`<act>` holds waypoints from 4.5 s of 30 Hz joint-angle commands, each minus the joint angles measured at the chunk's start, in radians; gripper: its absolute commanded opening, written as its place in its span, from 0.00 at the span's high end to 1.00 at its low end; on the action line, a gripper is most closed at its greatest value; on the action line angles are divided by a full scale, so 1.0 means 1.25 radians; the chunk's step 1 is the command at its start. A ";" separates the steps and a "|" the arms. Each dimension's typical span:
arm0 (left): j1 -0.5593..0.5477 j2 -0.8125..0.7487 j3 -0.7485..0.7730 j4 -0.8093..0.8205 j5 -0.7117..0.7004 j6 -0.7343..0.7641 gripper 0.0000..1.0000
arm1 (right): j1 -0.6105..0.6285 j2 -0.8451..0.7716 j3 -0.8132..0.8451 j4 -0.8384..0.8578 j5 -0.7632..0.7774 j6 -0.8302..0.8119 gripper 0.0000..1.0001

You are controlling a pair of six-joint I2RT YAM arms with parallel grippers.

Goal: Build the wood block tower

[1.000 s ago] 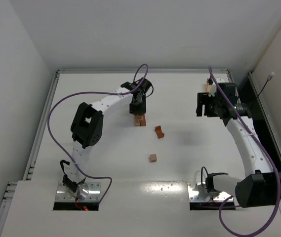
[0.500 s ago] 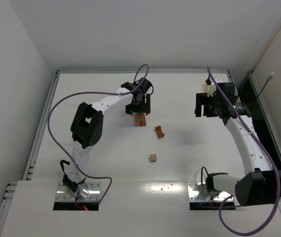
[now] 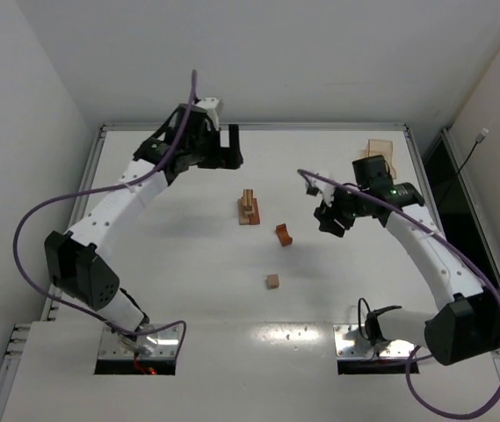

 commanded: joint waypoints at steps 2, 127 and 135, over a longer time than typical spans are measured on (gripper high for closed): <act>0.114 -0.025 -0.047 0.000 0.106 0.084 0.01 | 0.087 0.041 -0.028 0.012 -0.028 -0.295 0.52; -0.328 -0.838 -0.943 0.781 -0.040 0.545 0.32 | 0.164 0.540 0.502 -0.026 -0.914 0.565 1.00; -0.365 -0.808 -0.969 0.827 -0.094 0.598 0.33 | 0.186 0.532 0.525 -0.026 -0.914 0.591 1.00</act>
